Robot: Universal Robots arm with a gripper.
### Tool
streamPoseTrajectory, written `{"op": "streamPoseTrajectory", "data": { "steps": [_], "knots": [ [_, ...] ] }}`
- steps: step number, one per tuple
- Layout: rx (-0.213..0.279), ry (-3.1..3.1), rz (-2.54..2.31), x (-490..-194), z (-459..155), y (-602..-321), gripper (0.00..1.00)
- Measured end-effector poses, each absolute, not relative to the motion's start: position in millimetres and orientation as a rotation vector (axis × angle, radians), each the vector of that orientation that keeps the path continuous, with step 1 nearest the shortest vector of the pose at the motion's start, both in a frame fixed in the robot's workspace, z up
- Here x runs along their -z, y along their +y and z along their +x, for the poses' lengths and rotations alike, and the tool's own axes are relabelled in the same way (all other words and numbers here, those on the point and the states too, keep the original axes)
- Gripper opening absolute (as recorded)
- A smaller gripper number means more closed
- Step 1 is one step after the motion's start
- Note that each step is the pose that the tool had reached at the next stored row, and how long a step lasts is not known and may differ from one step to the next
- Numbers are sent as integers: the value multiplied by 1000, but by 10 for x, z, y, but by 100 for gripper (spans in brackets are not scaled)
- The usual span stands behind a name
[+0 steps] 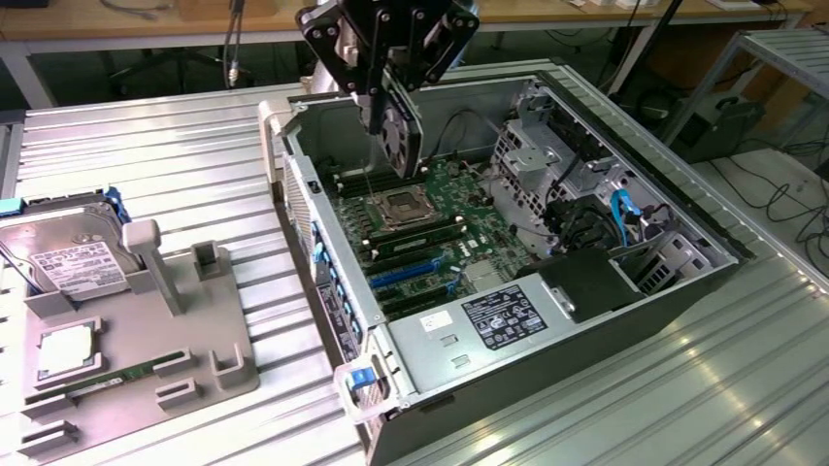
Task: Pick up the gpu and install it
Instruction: 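Pick up the gpu and move the gpu toward the slot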
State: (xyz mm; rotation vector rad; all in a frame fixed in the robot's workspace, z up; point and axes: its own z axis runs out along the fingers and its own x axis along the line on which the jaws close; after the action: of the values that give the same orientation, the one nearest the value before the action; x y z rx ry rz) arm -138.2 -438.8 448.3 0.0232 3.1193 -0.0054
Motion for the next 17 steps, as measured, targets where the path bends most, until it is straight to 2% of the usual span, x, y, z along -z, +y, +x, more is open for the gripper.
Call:
{"op": "streamPoseTrajectory", "data": {
  "steps": [17],
  "knots": [
    [6, 3119, 23, -4483, -1146, -4388, 28]
  ]
}}
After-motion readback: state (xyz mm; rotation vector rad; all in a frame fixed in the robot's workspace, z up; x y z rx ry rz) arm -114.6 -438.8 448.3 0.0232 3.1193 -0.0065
